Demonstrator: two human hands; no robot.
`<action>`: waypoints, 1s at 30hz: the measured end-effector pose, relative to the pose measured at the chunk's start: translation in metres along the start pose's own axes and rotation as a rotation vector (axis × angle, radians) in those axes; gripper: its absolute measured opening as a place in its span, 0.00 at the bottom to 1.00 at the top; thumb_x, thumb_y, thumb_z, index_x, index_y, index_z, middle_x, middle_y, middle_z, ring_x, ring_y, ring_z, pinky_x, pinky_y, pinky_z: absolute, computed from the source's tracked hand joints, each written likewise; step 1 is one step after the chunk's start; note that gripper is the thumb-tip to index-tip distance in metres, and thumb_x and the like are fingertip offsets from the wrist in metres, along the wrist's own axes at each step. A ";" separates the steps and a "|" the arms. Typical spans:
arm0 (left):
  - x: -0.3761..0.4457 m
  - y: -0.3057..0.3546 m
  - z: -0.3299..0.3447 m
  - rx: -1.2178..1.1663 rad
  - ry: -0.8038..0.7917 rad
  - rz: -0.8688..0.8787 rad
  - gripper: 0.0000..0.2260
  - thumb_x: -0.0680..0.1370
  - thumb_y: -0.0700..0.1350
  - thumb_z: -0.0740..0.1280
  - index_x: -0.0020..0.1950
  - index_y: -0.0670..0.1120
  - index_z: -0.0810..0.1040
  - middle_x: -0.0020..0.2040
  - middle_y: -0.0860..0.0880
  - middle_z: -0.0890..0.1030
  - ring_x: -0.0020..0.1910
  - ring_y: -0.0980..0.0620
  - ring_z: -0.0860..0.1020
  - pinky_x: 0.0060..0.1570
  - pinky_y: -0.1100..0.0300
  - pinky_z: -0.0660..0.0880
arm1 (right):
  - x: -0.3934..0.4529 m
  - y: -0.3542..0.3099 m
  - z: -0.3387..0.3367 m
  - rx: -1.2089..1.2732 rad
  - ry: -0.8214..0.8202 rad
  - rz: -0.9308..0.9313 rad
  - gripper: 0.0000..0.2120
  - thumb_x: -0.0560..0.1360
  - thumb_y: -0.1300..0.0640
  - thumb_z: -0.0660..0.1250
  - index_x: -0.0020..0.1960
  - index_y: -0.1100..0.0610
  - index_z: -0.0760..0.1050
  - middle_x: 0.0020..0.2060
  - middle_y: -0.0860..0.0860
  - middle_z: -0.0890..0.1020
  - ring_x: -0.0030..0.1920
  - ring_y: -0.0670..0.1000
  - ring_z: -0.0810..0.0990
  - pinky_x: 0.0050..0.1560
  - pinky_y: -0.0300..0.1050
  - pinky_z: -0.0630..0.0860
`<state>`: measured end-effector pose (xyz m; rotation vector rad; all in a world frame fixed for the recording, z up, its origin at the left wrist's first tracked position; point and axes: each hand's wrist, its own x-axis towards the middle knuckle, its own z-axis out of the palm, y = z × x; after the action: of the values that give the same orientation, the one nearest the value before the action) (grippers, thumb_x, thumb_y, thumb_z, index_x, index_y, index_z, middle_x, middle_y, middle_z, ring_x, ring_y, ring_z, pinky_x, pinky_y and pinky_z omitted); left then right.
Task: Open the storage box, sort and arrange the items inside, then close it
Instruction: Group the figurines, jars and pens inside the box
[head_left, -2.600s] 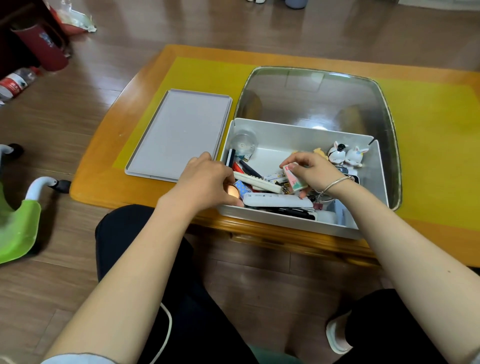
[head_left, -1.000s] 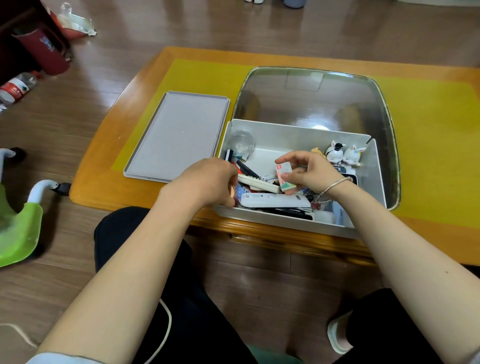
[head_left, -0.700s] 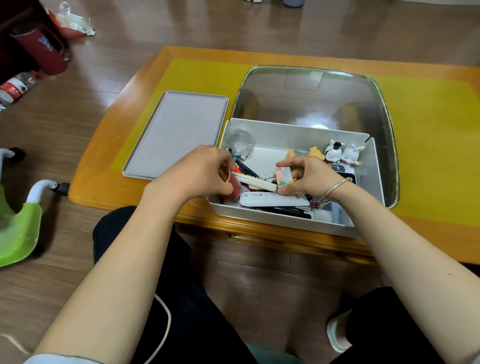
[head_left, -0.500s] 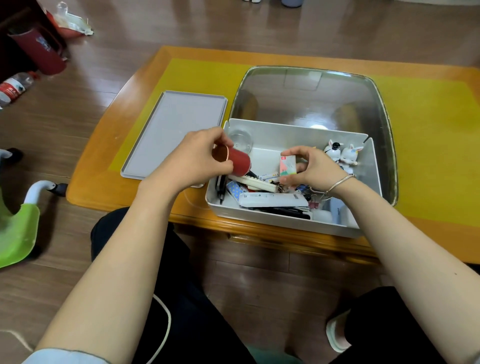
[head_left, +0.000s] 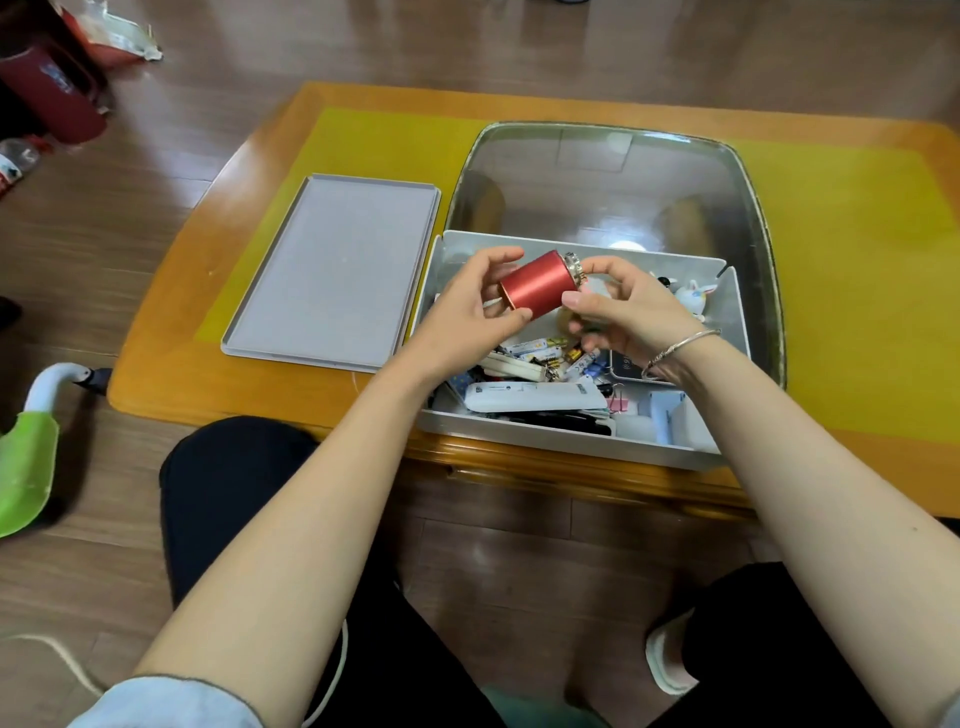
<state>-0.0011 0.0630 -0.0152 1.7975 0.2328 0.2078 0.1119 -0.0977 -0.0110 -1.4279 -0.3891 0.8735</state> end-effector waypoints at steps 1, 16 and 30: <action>0.002 -0.002 0.001 0.030 -0.045 -0.018 0.27 0.75 0.34 0.68 0.71 0.46 0.64 0.62 0.48 0.71 0.56 0.60 0.75 0.52 0.70 0.74 | 0.000 -0.001 -0.001 -0.006 0.004 -0.016 0.18 0.71 0.65 0.70 0.58 0.60 0.70 0.38 0.54 0.77 0.31 0.48 0.78 0.26 0.38 0.76; 0.058 -0.025 0.025 0.529 0.126 -0.227 0.25 0.69 0.49 0.76 0.59 0.46 0.67 0.54 0.47 0.75 0.50 0.49 0.71 0.48 0.56 0.71 | 0.014 0.011 -0.020 -0.415 0.294 0.002 0.12 0.76 0.69 0.61 0.59 0.63 0.73 0.33 0.56 0.75 0.26 0.46 0.76 0.23 0.38 0.76; 0.061 -0.027 0.031 0.815 0.038 -0.078 0.25 0.72 0.45 0.73 0.64 0.47 0.67 0.61 0.44 0.74 0.59 0.42 0.73 0.54 0.49 0.71 | 0.015 0.020 -0.024 -0.660 0.337 -0.023 0.17 0.73 0.64 0.68 0.61 0.57 0.70 0.48 0.57 0.77 0.34 0.58 0.81 0.30 0.52 0.80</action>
<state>0.0644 0.0570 -0.0476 2.5857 0.4589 0.0915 0.1331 -0.1052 -0.0376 -2.1340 -0.4560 0.4779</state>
